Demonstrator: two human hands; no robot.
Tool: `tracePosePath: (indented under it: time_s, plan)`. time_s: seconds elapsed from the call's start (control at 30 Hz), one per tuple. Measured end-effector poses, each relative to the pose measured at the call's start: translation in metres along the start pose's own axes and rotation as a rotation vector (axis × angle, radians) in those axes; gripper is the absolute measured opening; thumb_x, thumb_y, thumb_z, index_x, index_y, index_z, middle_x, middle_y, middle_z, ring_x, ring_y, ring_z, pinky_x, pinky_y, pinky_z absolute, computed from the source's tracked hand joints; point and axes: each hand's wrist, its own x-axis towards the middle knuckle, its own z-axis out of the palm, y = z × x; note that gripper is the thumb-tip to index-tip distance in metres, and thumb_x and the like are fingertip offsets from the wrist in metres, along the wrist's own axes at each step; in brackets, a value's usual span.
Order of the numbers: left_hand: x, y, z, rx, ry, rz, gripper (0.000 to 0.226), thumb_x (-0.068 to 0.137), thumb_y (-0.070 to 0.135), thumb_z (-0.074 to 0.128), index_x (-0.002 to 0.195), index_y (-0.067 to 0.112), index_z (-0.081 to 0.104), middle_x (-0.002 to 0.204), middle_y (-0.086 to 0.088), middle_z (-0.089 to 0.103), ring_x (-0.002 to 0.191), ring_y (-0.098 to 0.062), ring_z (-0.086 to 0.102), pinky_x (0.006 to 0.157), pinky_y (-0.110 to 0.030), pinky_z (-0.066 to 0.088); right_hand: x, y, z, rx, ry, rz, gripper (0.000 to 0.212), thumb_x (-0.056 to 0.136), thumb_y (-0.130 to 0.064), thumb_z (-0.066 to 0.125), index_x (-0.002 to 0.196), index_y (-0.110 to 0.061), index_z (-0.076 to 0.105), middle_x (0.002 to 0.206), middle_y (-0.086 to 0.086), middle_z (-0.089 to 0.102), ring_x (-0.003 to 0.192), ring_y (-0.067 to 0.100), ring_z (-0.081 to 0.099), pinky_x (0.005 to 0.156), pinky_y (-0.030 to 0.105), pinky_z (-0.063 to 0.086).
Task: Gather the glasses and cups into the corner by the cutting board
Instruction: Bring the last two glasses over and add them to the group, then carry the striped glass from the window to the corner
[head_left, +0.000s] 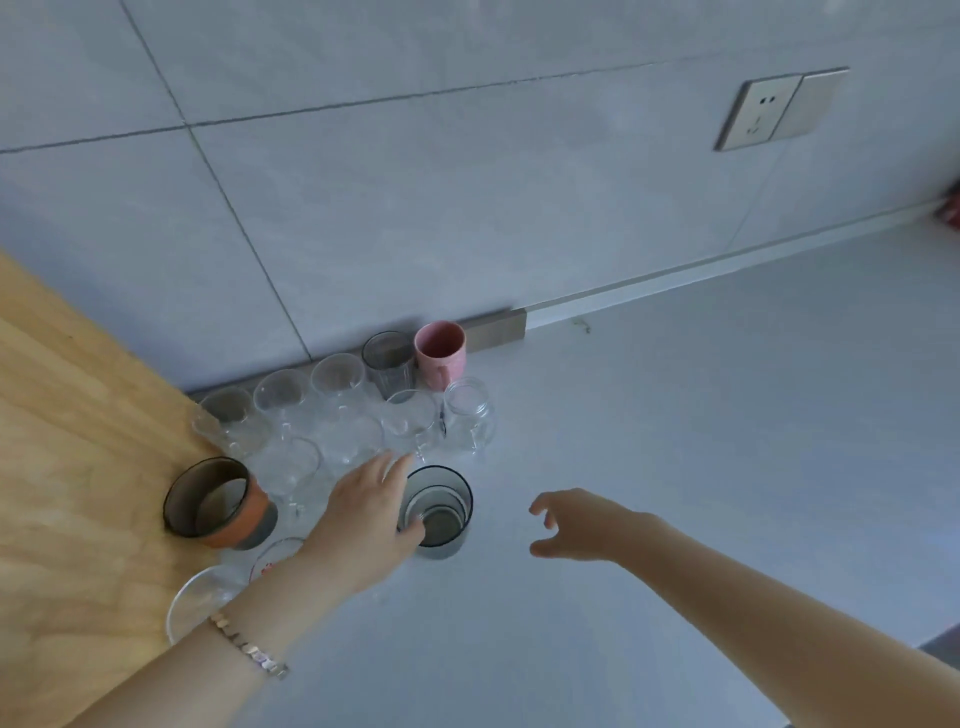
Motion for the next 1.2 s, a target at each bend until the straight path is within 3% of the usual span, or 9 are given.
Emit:
tracePosePath:
  time_s: [0.1,0.3,0.47,0.57,0.67,0.77,0.83,1.07,1.2]
  plan:
    - [0.018,0.06,-0.01,0.06,-0.026,0.098,0.054,0.087,0.043,0.041,0.132,0.015,0.044,0.132,-0.003,0.055,0.122,-0.023,0.051,0.102,-0.028,0.035,-0.025,0.054,-0.013,0.029,0.042,0.078,0.054,0.088,-0.04,0.056,0.137,-0.024,0.041,0.131,-0.002,0.054,0.122,0.018,0.051,0.101,0.032,0.041]
    - [0.055,0.225,0.033,0.077,-0.297,0.211,0.044,0.089,0.039,0.049,0.129,0.02,0.047,0.128,-0.002,0.056,0.116,-0.021,0.054,0.098,-0.03,0.043,-0.12,0.219,-0.025,0.089,0.099,0.3,0.055,0.091,-0.041,0.051,0.14,-0.021,0.038,0.141,0.001,0.048,0.127,0.021,0.047,0.105,0.035,0.04]
    - [0.054,0.396,0.088,0.135,-0.376,0.355,0.041,0.089,0.035,0.049,0.125,0.017,0.05,0.132,-0.005,0.054,0.119,-0.022,0.053,0.101,-0.03,0.043,-0.249,0.366,-0.024,0.15,0.174,0.508,0.053,0.095,-0.033,0.047,0.142,-0.012,0.037,0.147,0.007,0.04,0.134,0.025,0.041,0.108,0.034,0.036]
    - [0.047,0.496,0.115,0.184,-0.369,0.457,0.035,0.089,0.031,0.05,0.12,0.013,0.054,0.129,-0.007,0.058,0.117,-0.023,0.055,0.098,-0.028,0.042,-0.314,0.452,-0.015,0.192,0.208,0.646,0.047,0.094,-0.033,0.046,0.132,-0.004,0.049,0.135,0.014,0.053,0.118,0.03,0.054,0.102,0.039,0.044]
    - [0.041,0.581,0.137,0.217,-0.365,0.523,0.032,0.089,0.028,0.051,0.116,0.01,0.057,0.124,-0.009,0.061,0.114,-0.024,0.057,0.095,-0.029,0.044,-0.369,0.52,-0.005,0.221,0.22,0.763,0.037,0.092,-0.032,0.047,0.109,-0.001,0.059,0.106,0.013,0.057,0.082,0.025,0.057,0.087,0.037,0.048]
    - [0.03,0.653,0.159,0.252,-0.385,0.577,0.03,0.089,0.029,0.05,0.112,0.012,0.058,0.121,-0.007,0.062,0.108,-0.024,0.057,0.09,-0.029,0.044,-0.424,0.565,0.003,0.297,0.296,0.821,0.043,0.096,-0.028,0.045,0.128,0.0,0.051,0.13,0.014,0.054,0.117,0.029,0.054,0.098,0.035,0.044]
    - [0.023,0.697,0.172,0.275,-0.406,0.62,0.024,0.089,0.029,0.048,0.106,0.016,0.059,0.113,-0.005,0.061,0.097,-0.022,0.054,0.084,-0.027,0.042,-0.452,0.592,0.01,0.387,0.344,0.877,0.042,0.098,-0.021,0.042,0.133,0.0,0.047,0.14,0.015,0.049,0.127,0.029,0.048,0.102,0.034,0.041]
    - [0.026,0.833,0.222,0.384,-0.457,0.763,0.034,0.089,0.032,0.048,0.116,0.016,0.058,0.125,-0.005,0.06,0.115,-0.024,0.056,0.098,-0.031,0.045,-0.486,0.696,0.022,0.497,0.352,0.949,0.049,0.095,-0.031,0.046,0.139,-0.01,0.041,0.143,0.005,0.045,0.129,0.026,0.045,0.105,0.034,0.037]
    - [0.049,0.914,0.244,0.403,-0.485,0.826,0.033,0.088,0.03,0.049,0.112,0.013,0.061,0.121,-0.008,0.064,0.111,-0.025,0.059,0.096,-0.032,0.046,-0.496,0.756,0.005,0.538,0.369,0.964,0.05,0.095,-0.033,0.047,0.139,-0.012,0.041,0.142,0.005,0.046,0.128,0.025,0.047,0.103,0.034,0.038]
